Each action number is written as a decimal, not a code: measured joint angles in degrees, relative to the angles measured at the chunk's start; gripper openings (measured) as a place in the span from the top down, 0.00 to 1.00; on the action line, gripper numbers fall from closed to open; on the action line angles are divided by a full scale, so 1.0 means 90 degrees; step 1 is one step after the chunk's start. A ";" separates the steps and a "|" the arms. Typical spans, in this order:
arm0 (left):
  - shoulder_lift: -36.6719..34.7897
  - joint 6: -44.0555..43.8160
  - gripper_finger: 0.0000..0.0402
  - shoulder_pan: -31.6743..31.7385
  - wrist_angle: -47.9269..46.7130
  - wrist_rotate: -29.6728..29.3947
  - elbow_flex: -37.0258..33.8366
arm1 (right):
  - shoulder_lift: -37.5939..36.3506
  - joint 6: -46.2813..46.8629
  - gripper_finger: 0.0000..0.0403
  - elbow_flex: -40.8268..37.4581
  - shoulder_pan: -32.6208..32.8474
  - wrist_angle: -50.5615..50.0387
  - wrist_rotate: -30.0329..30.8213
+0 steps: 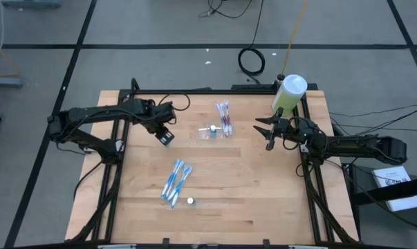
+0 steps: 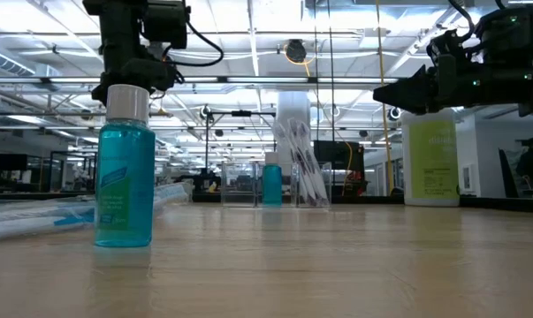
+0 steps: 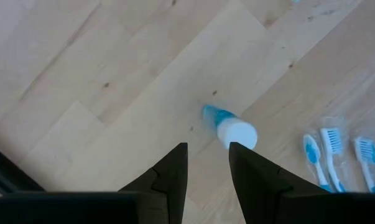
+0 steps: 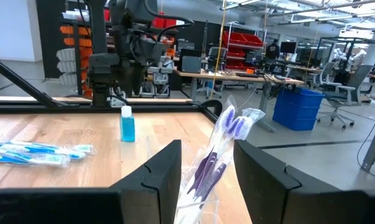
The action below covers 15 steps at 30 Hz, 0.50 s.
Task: Pick & Place toothbrushing station
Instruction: Put the top blue mouthwash into the transparent organizer
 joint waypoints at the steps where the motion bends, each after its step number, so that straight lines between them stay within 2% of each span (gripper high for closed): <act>1: 0.0001 -0.0013 0.70 -0.0001 0.0001 0.0001 0.0000 | 0.0000 0.0000 0.65 0.0000 0.0000 0.0000 0.0000; 8: -0.0002 0.0007 0.68 -0.0001 0.0007 0.0001 0.0002 | 0.0000 0.0000 0.65 0.0000 0.0001 -0.0009 0.0000; 15: -0.0004 -0.0178 0.56 -0.0005 0.0013 0.0010 0.0007 | 0.0001 0.0000 0.65 0.0000 -0.0001 -0.0014 0.0000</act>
